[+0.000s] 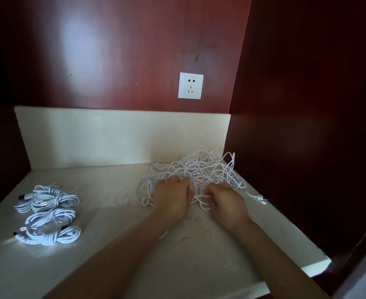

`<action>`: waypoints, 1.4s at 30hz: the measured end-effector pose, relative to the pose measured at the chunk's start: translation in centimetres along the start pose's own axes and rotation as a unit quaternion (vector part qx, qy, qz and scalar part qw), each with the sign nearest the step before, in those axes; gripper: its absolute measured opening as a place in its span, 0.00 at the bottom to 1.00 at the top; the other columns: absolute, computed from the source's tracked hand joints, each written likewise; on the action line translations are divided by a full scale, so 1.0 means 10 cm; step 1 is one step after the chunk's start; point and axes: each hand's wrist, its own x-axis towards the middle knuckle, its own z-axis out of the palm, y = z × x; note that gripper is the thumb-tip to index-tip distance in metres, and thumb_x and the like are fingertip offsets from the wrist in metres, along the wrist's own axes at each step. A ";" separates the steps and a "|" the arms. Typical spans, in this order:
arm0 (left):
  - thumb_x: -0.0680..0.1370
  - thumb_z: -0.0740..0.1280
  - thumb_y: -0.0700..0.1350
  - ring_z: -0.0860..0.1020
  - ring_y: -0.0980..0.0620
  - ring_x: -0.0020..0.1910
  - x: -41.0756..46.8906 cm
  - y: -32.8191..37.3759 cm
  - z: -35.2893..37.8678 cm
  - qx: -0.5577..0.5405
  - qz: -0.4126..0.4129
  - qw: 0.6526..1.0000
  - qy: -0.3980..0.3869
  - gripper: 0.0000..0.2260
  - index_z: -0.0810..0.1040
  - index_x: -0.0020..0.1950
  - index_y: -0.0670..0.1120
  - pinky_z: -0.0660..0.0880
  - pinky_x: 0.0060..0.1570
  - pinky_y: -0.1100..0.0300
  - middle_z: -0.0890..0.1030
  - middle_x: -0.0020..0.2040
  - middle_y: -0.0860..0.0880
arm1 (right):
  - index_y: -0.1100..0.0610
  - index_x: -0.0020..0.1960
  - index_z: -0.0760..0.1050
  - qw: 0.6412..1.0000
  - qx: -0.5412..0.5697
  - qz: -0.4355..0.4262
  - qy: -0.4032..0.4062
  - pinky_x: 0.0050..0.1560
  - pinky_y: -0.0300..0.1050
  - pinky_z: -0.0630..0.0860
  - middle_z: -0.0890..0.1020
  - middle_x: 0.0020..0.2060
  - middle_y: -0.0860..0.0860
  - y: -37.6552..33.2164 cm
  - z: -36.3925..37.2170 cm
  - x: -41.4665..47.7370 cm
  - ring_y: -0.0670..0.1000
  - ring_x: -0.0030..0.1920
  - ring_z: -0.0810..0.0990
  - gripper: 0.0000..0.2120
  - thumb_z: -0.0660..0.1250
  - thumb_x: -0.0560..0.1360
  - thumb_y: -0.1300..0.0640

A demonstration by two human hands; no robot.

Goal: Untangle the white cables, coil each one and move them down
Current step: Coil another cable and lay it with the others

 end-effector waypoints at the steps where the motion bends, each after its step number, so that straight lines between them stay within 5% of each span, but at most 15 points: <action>1: 0.80 0.57 0.57 0.76 0.47 0.58 0.00 -0.01 0.00 0.001 -0.002 1.000 0.000 0.15 0.75 0.61 0.53 0.67 0.57 0.54 0.79 0.57 0.49 | 0.51 0.50 0.78 1.000 -0.002 -0.007 0.028 0.44 0.44 0.70 0.81 0.46 0.47 0.00 -0.02 0.02 0.51 0.52 0.75 0.08 0.64 0.74 0.61; 5: 0.76 0.63 0.56 0.77 0.48 0.57 0.00 -0.05 -0.06 -0.037 -0.003 0.999 0.002 0.11 0.78 0.55 0.53 0.68 0.55 0.55 0.79 0.55 0.51 | 0.53 0.47 0.81 0.986 0.037 -0.015 0.165 0.44 0.46 0.74 0.82 0.44 0.47 0.05 -0.16 0.09 0.51 0.49 0.76 0.06 0.67 0.76 0.62; 8: 0.74 0.68 0.56 0.76 0.51 0.57 -0.01 -0.05 -0.16 -0.115 0.030 0.992 0.039 0.15 0.77 0.60 0.56 0.70 0.56 0.56 0.78 0.56 0.52 | 0.54 0.48 0.81 0.975 0.062 -0.072 0.203 0.47 0.40 0.70 0.81 0.43 0.47 -0.01 -0.31 0.19 0.47 0.49 0.72 0.06 0.67 0.77 0.63; 14: 0.79 0.65 0.50 0.76 0.52 0.48 -0.06 -0.15 -0.47 -0.258 0.057 0.957 0.118 0.07 0.79 0.53 0.49 0.71 0.48 0.56 0.76 0.48 0.52 | 0.54 0.48 0.80 0.958 0.136 -0.181 0.175 0.49 0.42 0.72 0.80 0.43 0.45 -0.52 -0.43 0.36 0.47 0.48 0.73 0.06 0.67 0.75 0.62; 20: 0.79 0.53 0.57 0.76 0.57 0.42 -0.36 -0.65 -0.67 -0.327 -0.018 0.932 0.155 0.11 0.73 0.44 0.58 0.72 0.44 0.56 0.78 0.40 0.58 | 0.49 0.48 0.81 0.951 0.252 -0.141 0.108 0.47 0.44 0.74 0.82 0.43 0.39 -1.04 -0.21 0.49 0.44 0.51 0.76 0.05 0.66 0.78 0.52; 26: 0.81 0.56 0.51 0.73 0.63 0.36 -0.72 -1.09 -0.70 -0.353 -0.131 0.906 0.193 0.09 0.74 0.44 0.55 0.67 0.39 0.59 0.77 0.37 0.66 | 0.53 0.46 0.80 0.896 0.436 -0.082 0.028 0.41 0.44 0.75 0.79 0.32 0.45 -1.63 0.26 0.46 0.44 0.35 0.78 0.09 0.63 0.80 0.53; 30: 0.80 0.57 0.48 0.73 0.63 0.33 -0.82 -1.25 -0.67 -0.390 -0.189 0.879 0.200 0.10 0.77 0.46 0.49 0.68 0.40 0.60 0.77 0.33 0.66 | 0.49 0.49 0.78 0.957 0.275 -0.091 -0.006 0.42 0.49 0.75 0.81 0.37 0.44 -1.76 0.52 0.39 0.49 0.40 0.79 0.15 0.54 0.79 0.44; 34: 0.81 0.58 0.37 0.73 0.58 0.31 -0.88 -1.25 -0.68 -0.413 -0.185 0.884 0.116 0.12 0.79 0.46 0.49 0.69 0.37 0.61 0.77 0.29 0.59 | 0.49 0.50 0.77 0.980 0.159 -0.092 0.078 0.37 0.47 0.70 0.82 0.39 0.48 -1.70 0.62 0.38 0.53 0.41 0.80 0.16 0.52 0.81 0.45; 37: 0.80 0.57 0.37 0.75 0.54 0.31 -0.86 -1.16 -0.75 -0.510 -0.178 0.838 0.080 0.12 0.78 0.44 0.43 0.71 0.35 0.64 0.78 0.29 0.53 | 0.49 0.49 0.77 0.973 0.175 -0.106 0.107 0.36 0.45 0.67 0.81 0.40 0.47 -1.70 0.62 0.42 0.50 0.40 0.79 0.15 0.52 0.81 0.47; 42: 0.83 0.59 0.49 0.73 0.48 0.26 -0.82 -1.12 -0.81 -0.643 -0.220 0.731 0.053 0.21 0.73 0.30 0.45 0.70 0.28 0.62 0.76 0.27 0.43 | 0.50 0.61 0.78 0.958 0.212 -0.174 0.081 0.43 0.49 0.75 0.81 0.45 0.48 -1.76 0.62 0.38 0.52 0.48 0.78 0.17 0.54 0.79 0.55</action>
